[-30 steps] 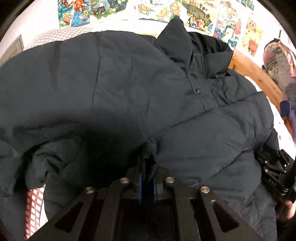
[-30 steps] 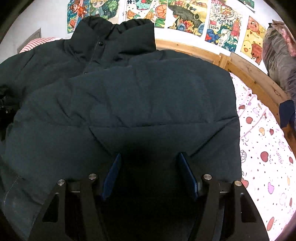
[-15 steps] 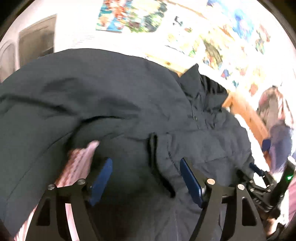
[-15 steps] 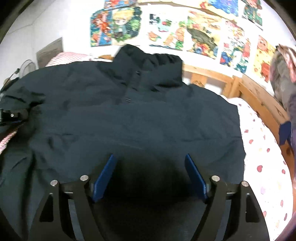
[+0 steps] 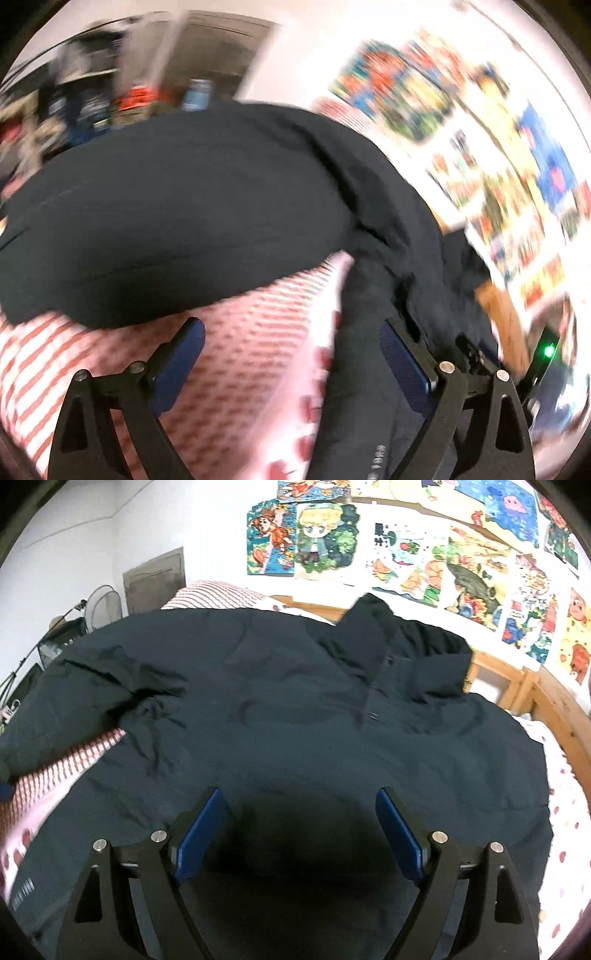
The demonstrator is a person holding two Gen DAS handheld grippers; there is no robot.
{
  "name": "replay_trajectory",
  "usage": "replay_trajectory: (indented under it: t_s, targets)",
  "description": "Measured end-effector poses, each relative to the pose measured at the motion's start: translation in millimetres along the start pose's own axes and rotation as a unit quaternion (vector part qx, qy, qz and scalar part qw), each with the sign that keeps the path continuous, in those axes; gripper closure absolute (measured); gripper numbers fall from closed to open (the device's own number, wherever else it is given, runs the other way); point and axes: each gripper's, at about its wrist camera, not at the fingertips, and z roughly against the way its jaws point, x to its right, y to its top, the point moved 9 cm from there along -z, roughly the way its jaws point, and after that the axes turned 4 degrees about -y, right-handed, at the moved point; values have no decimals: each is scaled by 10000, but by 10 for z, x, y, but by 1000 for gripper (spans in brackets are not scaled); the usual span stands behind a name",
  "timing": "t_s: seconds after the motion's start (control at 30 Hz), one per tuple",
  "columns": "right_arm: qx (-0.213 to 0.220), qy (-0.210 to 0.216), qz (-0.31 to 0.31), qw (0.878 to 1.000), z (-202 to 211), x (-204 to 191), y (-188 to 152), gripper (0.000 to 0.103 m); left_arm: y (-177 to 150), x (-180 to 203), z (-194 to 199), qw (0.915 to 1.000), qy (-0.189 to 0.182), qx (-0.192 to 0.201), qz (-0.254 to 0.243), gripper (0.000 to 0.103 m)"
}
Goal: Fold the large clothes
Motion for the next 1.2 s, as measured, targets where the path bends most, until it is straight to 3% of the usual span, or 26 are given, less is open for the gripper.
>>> replay_trajectory:
  t_s: [0.1,0.2,0.4,0.57,0.67,0.8,0.87,0.97,1.2]
  targets:
    - [-9,67,12,10000,-125,-187,68,22,10,-321,77,9973,145,323,639,7]
    - [14,14,112,9999,-219,-347,114,22,45,-547,24,9925,289,383,1120,7]
    - [40,-147,116,9998,-485,-496,297,22,259,-676,-44,9866,1039,577,1121,7]
    - [-273,-207,80,9994,-807,-541,205,22,408,-869,-53,9800,1239,799,1335,8]
    - [-389,-129,-52,9991,-929,-521,71,19,480,-972,34,9738,1245,1126,1532,23]
    - [-414,-142,-53,9990,-987,-543,-11,15,532,-1052,103,9699,1192,1410,1588,66]
    - [-422,-155,-15,9990,-1005,-549,-35,15,601,-1014,119,9719,1083,1461,1493,76]
    - [-319,-70,-86,9994,-913,-540,-3,15,737,-923,192,9746,1043,1585,1189,83]
    - [-185,87,-369,9991,-542,-384,73,15,1227,-340,490,9770,903,1931,-27,87]
